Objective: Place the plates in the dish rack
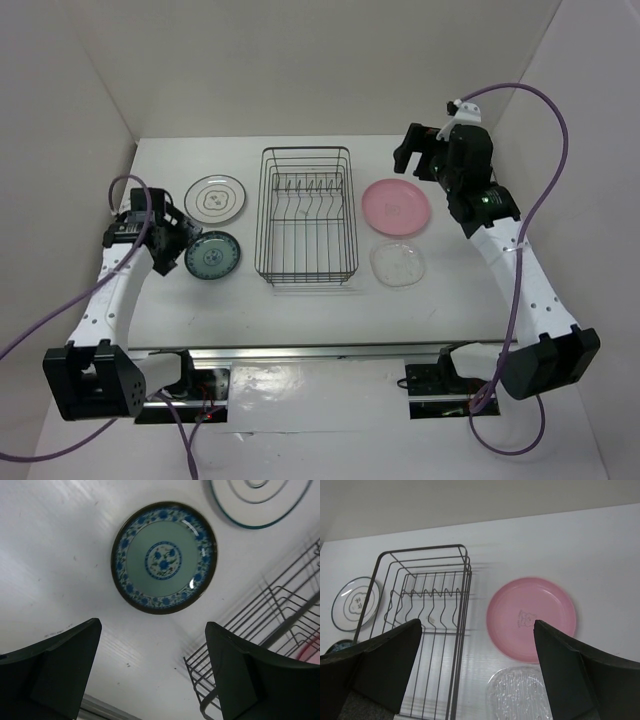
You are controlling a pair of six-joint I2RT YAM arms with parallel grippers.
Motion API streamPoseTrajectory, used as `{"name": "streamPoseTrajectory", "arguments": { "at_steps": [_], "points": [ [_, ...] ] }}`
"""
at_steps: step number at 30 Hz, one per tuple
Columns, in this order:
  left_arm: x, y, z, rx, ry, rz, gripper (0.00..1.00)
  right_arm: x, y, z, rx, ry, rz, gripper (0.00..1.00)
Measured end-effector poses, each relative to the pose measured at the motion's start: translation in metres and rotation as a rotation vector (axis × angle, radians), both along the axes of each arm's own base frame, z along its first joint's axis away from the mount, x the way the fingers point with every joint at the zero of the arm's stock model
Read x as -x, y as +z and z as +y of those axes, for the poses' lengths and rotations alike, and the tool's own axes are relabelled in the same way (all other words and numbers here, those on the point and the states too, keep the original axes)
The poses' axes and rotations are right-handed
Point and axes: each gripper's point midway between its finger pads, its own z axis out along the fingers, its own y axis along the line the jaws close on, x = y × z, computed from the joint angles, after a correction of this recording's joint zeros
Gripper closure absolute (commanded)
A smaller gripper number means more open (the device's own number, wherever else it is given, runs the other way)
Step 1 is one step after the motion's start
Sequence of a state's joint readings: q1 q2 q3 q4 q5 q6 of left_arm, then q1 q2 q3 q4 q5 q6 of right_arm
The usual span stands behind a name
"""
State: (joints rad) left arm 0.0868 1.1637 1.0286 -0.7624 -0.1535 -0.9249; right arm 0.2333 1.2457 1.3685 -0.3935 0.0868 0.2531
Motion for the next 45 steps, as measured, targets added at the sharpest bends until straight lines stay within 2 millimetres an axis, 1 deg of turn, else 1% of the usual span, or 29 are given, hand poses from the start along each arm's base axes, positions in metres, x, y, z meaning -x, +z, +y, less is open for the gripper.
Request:
{"name": "streamPoseTrajectory", "arguments": {
  "at_steps": [1,3,9,12,14,17,18,20,23,27,31,35,40,43,44,45],
  "points": [
    [0.005,-0.011,0.000,0.017,0.028,0.031,0.01,0.000,-0.004,0.002,-0.004,0.011,0.008,0.00],
    [0.012,-0.026,-0.001,0.035,0.059,0.085,0.01,0.001,-0.009,0.006,-0.011,0.026,0.020,0.00],
    [0.019,-0.072,0.004,0.053,0.159,0.214,0.01,0.000,-0.015,0.015,-0.026,0.065,0.016,0.00],
    [0.021,-0.085,0.006,0.049,0.181,0.243,0.02,0.001,-0.022,0.017,-0.025,0.074,0.030,0.00],
    [0.019,-0.093,0.007,0.046,0.196,0.254,0.08,0.001,-0.022,0.020,-0.026,0.082,0.029,0.00],
    [0.014,-0.108,0.011,0.041,0.212,0.285,0.08,0.000,-0.020,0.023,-0.030,0.093,0.020,0.00],
    [0.013,-0.113,0.011,0.042,0.219,0.299,0.11,0.000,-0.020,0.023,-0.030,0.095,0.020,0.00],
    [0.013,-0.123,0.012,0.044,0.234,0.326,0.11,0.000,-0.020,0.023,-0.031,0.096,0.019,0.00],
    [0.009,-0.125,0.013,0.045,0.239,0.319,0.12,0.000,-0.019,0.024,-0.032,0.099,0.016,0.00],
    [0.002,-0.124,0.014,0.054,0.260,0.287,0.20,0.000,-0.018,0.027,-0.037,0.114,0.013,0.00],
    [-0.003,-0.125,0.014,0.055,0.264,0.275,0.20,0.001,-0.017,0.028,-0.040,0.121,0.011,0.00],
    [-0.003,-0.131,0.014,0.062,0.279,0.290,0.20,0.001,-0.017,0.028,-0.040,0.124,0.010,0.00],
    [-0.001,-0.134,0.014,0.062,0.284,0.295,0.21,0.001,-0.017,0.029,-0.042,0.128,0.011,0.00],
    [-0.001,-0.136,0.014,0.063,0.288,0.296,0.34,0.001,-0.017,0.029,-0.042,0.129,0.010,0.00],
    [-0.001,-0.136,0.014,0.063,0.289,0.296,0.44,0.001,-0.017,0.029,-0.042,0.130,0.010,0.00],
    [-0.001,-0.137,0.014,0.065,0.292,0.297,0.44,0.001,-0.017,0.030,-0.043,0.132,0.011,0.00]
  ]
}}
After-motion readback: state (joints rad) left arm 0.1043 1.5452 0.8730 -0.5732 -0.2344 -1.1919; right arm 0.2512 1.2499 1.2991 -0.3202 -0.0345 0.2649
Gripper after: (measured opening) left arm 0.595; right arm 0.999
